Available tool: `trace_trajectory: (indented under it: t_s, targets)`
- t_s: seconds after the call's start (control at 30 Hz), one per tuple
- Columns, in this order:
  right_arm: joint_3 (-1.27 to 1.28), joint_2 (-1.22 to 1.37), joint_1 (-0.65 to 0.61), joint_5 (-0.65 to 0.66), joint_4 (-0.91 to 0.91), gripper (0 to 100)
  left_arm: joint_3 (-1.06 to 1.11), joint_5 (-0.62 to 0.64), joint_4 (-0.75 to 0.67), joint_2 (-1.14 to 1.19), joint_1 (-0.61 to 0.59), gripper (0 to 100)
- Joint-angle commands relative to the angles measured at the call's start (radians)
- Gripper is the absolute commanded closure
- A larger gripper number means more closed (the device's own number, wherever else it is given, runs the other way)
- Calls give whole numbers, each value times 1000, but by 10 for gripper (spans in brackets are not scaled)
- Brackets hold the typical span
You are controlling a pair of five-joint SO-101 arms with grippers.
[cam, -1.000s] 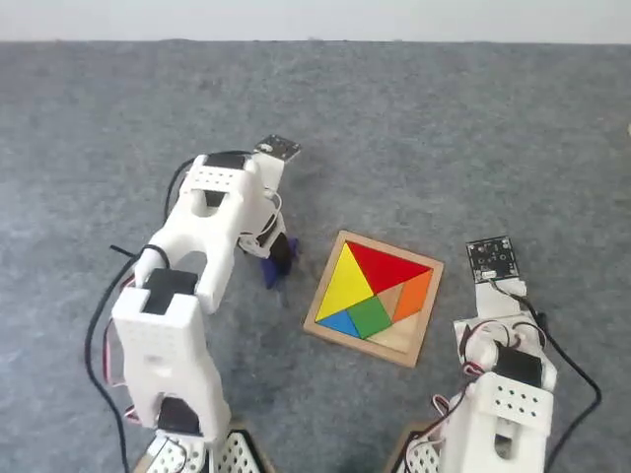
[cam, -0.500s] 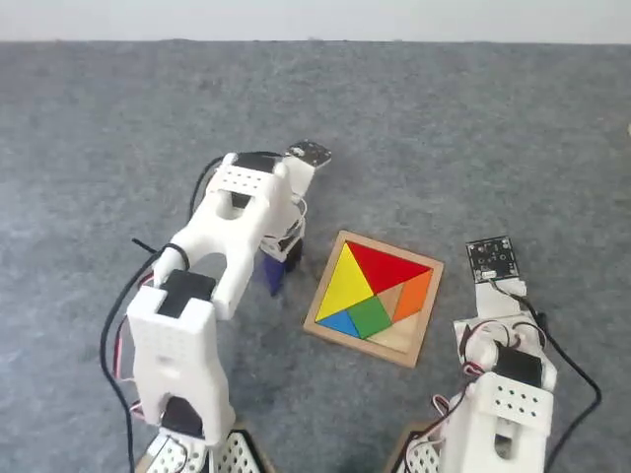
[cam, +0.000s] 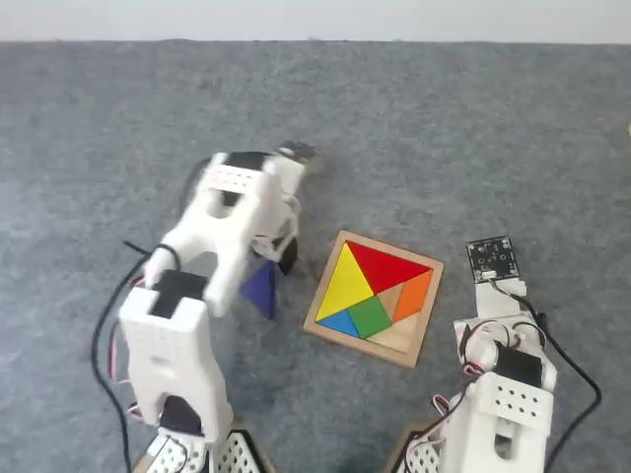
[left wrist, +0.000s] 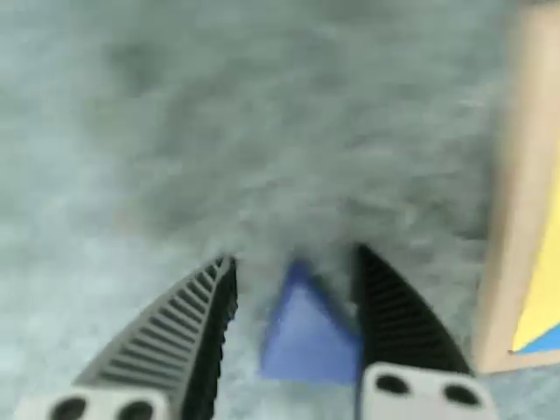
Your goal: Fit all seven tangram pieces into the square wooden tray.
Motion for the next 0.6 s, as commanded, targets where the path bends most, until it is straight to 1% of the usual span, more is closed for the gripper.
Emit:
trace_trajectory:
  t_s: [0.0,0.07,0.13,0.23,0.3,0.33,0.4,0.47,0.57]
  targets:
    - [-9,-18,-8,-6,-18,656,45,78,25,-210,-112,773]
    - [-9,-18,-8,-6,-18,656,125,78,8,-319,-130,773]
    - [-9,-18,-8,-6,-18,656,234,78,-48,-446,-138,773]
    - [-9,-18,-8,-6,-18,656,432,84,-184,-628,-133,770]
    - [-9,-18,-8,-6,-18,656,553,86,-273,-706,-107,769]
    - [-9,-18,-8,-6,-18,656,591,84,-302,-724,-86,769]
    - [-9,-18,-8,-6,-18,656,628,71,-308,-720,-49,763]
    - [-9,-18,-8,-6,-18,656,641,69,-301,-680,-12,749]
    - [-9,-18,-8,-6,-18,656,627,97,-310,-600,3,765]
